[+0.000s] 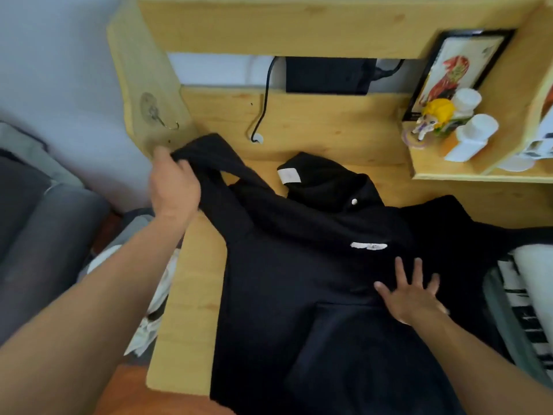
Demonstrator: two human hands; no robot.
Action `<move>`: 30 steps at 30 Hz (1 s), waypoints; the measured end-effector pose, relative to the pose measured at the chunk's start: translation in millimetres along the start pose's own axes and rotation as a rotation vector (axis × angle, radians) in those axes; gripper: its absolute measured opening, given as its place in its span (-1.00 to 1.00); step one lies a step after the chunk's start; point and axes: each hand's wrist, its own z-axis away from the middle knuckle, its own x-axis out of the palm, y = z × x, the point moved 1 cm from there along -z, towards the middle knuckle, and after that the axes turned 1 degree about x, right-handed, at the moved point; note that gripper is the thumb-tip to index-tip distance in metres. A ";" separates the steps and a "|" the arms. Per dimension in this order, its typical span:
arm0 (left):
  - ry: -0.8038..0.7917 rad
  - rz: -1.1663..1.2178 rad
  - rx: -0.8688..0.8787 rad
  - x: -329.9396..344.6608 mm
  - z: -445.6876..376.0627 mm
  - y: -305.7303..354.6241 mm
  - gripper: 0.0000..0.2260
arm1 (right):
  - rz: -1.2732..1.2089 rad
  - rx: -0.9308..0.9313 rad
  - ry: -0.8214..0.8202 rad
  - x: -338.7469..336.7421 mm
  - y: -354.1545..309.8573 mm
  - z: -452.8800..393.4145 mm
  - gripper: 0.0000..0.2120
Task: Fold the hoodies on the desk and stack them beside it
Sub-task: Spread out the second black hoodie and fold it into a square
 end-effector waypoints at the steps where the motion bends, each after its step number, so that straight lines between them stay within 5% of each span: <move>1: 0.027 0.176 -0.127 -20.4 5.3 -8.6 -0.77 | 0.001 0.039 -0.015 -4.5 8.1 -5.8 -0.20; 5: -0.138 0.498 -0.629 -46.9 79.8 -82.8 -0.79 | -0.054 0.190 0.029 -14.7 4.7 -8.7 -0.22; 7: -0.391 0.521 -0.919 -44.4 127.3 -109.6 -0.67 | -0.094 0.219 0.029 -17.1 -13.0 11.1 -0.26; 9: -0.675 0.365 -0.975 -41.7 165.7 -124.9 -0.57 | -0.129 0.150 0.082 -9.6 -28.7 28.5 -0.27; 11: -0.834 0.154 -0.765 -35.4 193.8 -129.6 -0.66 | -0.153 -0.043 0.264 5.1 -40.0 48.2 -0.26; 14: -0.817 -0.111 -0.136 -20.3 205.5 -125.3 -0.83 | -0.070 -0.364 0.473 21.8 -50.6 68.3 -0.26; 16: -0.741 -0.247 0.171 -12.5 191.9 -117.3 -0.74 | 0.053 -0.509 0.433 24.5 -59.0 72.4 -0.26; 20: -0.784 -0.431 0.521 18.4 164.5 -111.3 -0.52 | 0.174 -0.587 0.227 33.4 -71.6 71.0 -0.30; 24: -0.956 -0.597 0.440 57.2 156.1 -137.2 -0.49 | 0.228 -0.574 0.124 53.9 -70.9 71.9 -0.29; 27: -0.845 -0.670 0.309 63.6 123.1 -162.0 -0.50 | 0.150 -0.669 0.207 65.0 -74.3 79.8 -0.28; 30: -0.796 -0.666 0.132 56.3 79.4 -161.6 -0.51 | 0.149 -0.531 0.249 73.7 -67.2 76.9 -0.31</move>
